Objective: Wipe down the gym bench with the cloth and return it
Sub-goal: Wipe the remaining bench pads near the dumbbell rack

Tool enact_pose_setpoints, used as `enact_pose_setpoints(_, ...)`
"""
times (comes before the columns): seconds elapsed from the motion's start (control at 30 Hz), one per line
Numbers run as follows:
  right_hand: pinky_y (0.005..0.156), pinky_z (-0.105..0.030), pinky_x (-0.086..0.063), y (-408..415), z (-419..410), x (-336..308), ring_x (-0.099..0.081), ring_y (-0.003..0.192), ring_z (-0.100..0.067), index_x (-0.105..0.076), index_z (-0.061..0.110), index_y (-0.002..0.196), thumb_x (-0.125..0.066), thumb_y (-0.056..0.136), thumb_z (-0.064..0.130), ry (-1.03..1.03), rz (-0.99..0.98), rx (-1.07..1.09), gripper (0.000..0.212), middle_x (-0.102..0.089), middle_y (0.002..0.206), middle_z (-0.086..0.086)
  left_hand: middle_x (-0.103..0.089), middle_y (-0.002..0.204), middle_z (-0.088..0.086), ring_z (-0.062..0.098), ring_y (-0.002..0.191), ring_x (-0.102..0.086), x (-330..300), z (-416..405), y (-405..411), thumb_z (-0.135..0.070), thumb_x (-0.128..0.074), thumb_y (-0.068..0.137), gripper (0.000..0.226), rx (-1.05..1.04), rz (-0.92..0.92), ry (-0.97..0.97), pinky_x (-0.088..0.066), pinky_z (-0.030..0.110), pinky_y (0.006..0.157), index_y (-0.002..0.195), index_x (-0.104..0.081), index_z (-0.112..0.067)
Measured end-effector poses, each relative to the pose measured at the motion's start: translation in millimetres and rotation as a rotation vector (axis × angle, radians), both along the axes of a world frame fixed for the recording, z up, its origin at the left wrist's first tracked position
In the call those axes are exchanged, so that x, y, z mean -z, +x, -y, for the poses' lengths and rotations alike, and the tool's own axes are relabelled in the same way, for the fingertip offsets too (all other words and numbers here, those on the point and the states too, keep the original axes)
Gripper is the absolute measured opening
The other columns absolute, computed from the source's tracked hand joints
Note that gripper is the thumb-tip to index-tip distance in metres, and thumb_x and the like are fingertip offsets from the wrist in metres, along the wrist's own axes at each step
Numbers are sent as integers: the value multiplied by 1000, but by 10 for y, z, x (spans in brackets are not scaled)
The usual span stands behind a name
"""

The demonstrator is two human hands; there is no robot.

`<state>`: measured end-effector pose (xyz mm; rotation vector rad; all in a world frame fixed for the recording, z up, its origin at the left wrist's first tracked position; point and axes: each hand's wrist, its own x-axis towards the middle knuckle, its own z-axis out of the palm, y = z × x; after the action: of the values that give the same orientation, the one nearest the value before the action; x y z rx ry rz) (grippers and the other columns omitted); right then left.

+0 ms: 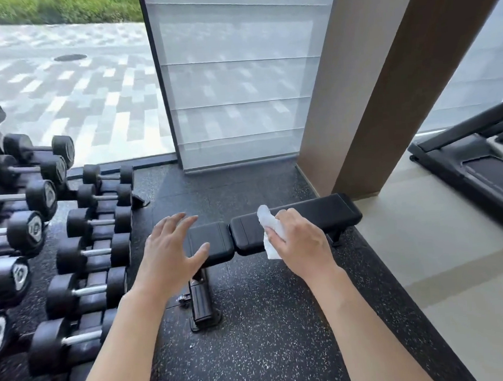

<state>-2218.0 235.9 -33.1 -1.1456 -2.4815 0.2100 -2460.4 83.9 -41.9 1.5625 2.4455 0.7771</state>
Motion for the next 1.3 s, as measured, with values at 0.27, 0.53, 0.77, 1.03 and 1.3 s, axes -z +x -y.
enact_pose_setpoints(0.27, 66, -31, -38, -311, -911, 87, -60, 82, -19, -59, 18, 107, -49, 104, 47, -56, -9, -8, 30, -58, 99, 3, -43, 160, -4, 22, 152, -28, 151, -843, -313, -61, -61, 91, 70, 4, 29, -34, -26, 51, 125, 153, -48, -32)
enact_pose_setpoints(0.53, 62, -30, -38, -843, -2196, 143, -57, 72, -17, -57, 19, 102, -52, 104, 46, -116, -55, -161, 27, -56, 92, 5, -45, 159, -4, 20, 150, -32, 46, -1683, -609, -65, -57, 89, 73, -156, -11, 10, -29, 48, 125, 152, -50, -30)
enact_pose_setpoints(0.77, 59, -31, -41, -1578, -2724, 258, -58, 70, -17, -55, 20, 99, -53, 104, 45, -204, -57, -320, 26, -56, 90, 6, -49, 156, 1, 22, 148, -37, 60, -1725, -882, -70, -46, 82, 82, -341, -37, -4, -29, 48, 125, 149, -56, -24)
enact_pose_setpoints(1.03, 61, -33, -40, -2464, -2825, 443, -57, 71, -17, -55, 21, 100, -55, 103, 45, -319, -50, -394, 25, -57, 89, 6, -46, 157, -5, 19, 149, -34, 163, -1663, -1591, -71, -46, 83, 79, -435, -3, -14, -33, 53, 122, 149, -54, -30)
enact_pose_setpoints(1.3, 65, -35, -42, -3452, -2781, 814, -55, 75, -11, -52, 24, 91, -55, 101, 47, -458, -23, -280, 26, -56, 86, 9, -50, 152, -9, 11, 147, -37, 505, -1736, -2768, -61, -50, 89, 68, -324, 57, 71, -34, 45, 124, 147, -57, -27)
